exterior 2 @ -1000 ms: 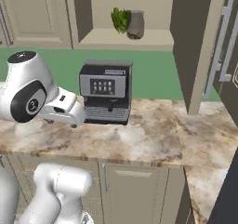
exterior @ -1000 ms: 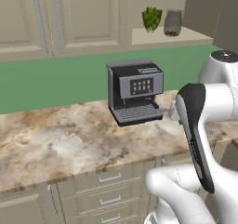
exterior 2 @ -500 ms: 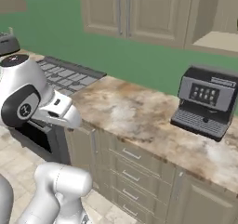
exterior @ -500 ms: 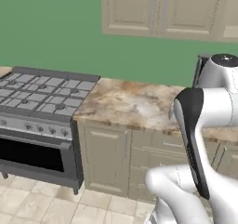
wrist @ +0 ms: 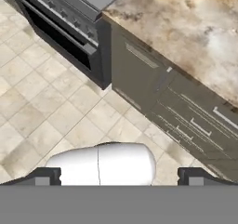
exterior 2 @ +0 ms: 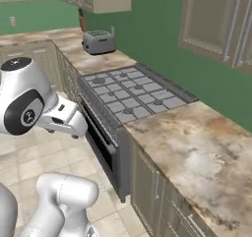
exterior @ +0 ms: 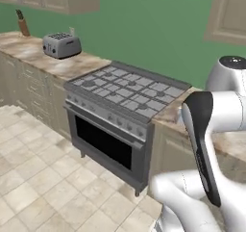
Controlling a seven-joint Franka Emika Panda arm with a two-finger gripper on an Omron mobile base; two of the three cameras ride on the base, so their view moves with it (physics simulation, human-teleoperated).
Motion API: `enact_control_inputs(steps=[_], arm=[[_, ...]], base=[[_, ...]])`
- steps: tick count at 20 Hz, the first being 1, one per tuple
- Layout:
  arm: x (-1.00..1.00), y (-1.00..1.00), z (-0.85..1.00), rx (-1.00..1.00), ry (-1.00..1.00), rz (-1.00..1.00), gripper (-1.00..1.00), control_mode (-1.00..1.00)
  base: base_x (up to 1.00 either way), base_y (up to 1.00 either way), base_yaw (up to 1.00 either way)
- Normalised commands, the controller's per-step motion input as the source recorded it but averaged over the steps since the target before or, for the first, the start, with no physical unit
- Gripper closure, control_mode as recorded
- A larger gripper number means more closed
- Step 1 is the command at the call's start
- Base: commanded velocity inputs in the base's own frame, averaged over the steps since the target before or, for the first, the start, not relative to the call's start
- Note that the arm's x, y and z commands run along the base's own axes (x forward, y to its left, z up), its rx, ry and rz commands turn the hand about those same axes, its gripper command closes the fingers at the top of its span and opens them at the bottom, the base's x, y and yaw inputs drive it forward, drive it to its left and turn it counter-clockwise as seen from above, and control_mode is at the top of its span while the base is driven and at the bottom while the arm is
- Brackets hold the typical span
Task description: Pick the jar and candle from the dining table and place them in the open cabinet. Close the cabinet after placing the objects.
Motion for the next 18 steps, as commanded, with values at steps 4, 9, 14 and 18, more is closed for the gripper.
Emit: enact_control_inputs(steps=[4,9,14,18], arm=[[0.0,0.0,0.0,0.0,0.0,0.0,-1.0,1.0],[0.0,0.0,0.0,0.0,0.0,0.0,-1.0,1.0],[0.0,0.0,0.0,0.0,0.0,0.0,-1.0,1.0],[0.0,0.0,0.0,0.0,0.0,0.0,-1.0,1.0]], base=[[1.0,0.47,0.44],[1.0,0.64,0.37],[1.0,0.71,0.32],[1.0,0.64,0.38]])
